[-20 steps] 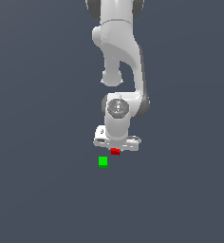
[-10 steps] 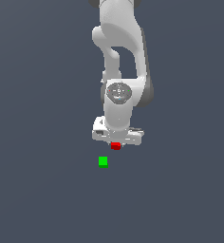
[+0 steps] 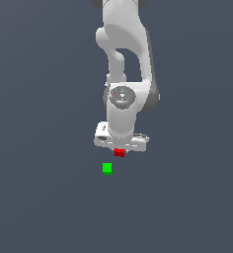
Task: Stack the red cube on top of the green cube.
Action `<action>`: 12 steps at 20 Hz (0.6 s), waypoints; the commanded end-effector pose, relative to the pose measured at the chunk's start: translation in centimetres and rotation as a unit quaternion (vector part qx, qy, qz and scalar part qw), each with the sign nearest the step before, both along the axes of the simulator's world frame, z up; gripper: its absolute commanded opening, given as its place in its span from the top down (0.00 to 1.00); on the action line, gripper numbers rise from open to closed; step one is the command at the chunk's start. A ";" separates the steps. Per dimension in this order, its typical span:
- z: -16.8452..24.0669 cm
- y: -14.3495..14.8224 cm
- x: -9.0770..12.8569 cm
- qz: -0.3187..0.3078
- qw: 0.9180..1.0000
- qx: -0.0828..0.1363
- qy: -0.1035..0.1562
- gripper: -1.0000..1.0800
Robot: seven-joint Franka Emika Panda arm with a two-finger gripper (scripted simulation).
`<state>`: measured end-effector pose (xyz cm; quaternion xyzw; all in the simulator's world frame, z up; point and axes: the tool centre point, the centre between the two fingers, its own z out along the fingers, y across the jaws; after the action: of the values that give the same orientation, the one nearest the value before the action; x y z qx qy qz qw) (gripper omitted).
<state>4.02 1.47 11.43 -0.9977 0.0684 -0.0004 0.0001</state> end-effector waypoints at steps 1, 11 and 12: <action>-0.5 -0.5 0.4 0.000 1.000 0.000 0.000 1.00; -3.9 -4.1 3.3 0.000 1.000 0.000 0.000 1.00; -4.2 -4.4 3.6 0.000 1.000 0.000 0.000 1.00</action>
<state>7.14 -2.42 7.70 -0.9976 0.0691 0.0005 -0.0001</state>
